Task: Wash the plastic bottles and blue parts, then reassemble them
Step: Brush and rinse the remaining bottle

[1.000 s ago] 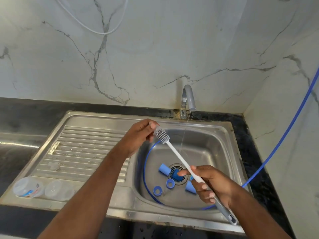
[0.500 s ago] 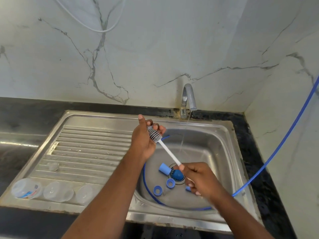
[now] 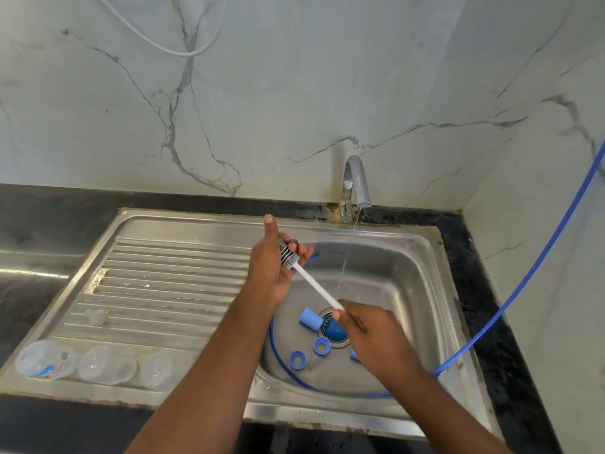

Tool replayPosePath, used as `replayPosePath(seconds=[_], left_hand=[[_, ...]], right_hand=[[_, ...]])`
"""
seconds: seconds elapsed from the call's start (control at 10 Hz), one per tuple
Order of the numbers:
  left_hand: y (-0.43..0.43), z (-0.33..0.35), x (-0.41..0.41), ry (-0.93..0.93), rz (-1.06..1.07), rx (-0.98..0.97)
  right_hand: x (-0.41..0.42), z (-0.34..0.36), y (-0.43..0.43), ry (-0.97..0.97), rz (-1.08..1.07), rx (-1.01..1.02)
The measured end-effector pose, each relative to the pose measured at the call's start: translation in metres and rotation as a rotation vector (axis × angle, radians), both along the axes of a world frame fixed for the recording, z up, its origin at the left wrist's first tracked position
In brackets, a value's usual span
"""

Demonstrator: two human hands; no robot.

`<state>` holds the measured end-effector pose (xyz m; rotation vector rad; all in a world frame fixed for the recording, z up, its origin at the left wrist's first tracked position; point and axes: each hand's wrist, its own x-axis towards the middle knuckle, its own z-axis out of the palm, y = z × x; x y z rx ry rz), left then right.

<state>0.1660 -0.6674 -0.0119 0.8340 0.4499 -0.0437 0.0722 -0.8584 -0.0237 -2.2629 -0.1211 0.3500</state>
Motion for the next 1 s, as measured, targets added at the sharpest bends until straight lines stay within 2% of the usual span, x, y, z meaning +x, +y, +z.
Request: replayPosePath(seconds=[0.1, 0.2, 0.3, 0.4, 0.5, 0.6, 0.7, 0.8, 0.9, 1.0], left_hand=[[0.009, -0.002, 0.0, -0.072, -0.115, -0.202], [0.011, -0.005, 0.0, -0.11, -0.163, -0.194], [0.011, -0.004, 0.006, -0.07, -0.099, -0.17], [0.011, -0.011, 0.014, 0.011, -0.042, -0.147], [0.004, -0.029, 0.015, 0.076, 0.001, -0.094], [0.001, -0.045, 0.019, 0.174, 0.078, -0.111], [0.004, -0.054, 0.021, 0.26, 0.057, 0.052], [-0.012, -0.055, 0.008, 0.303, -0.147, 0.126], [-0.043, -0.061, -0.012, 0.385, -0.404, 0.093], [-0.084, -0.067, -0.035, 0.446, -0.527, 0.043]], right_hand=[[0.003, 0.015, -0.006, 0.717, -0.074, 0.692], [0.003, 0.018, -0.012, 0.719, 0.006, 0.669], [0.004, 0.006, -0.012, 0.478, -0.066, 0.517], [0.004, -0.004, -0.011, 0.137, -0.078, 0.193], [-0.004, -0.005, -0.012, -0.05, -0.018, -0.158], [-0.017, -0.005, -0.02, -0.152, -0.029, -0.418], [-0.031, -0.008, -0.037, -0.148, -0.129, -0.482], [-0.047, -0.015, -0.053, -0.087, -0.275, -0.518], [-0.064, -0.022, -0.06, -0.008, -0.422, -0.496], [-0.084, -0.028, -0.071, 0.017, -0.513, -0.536]])
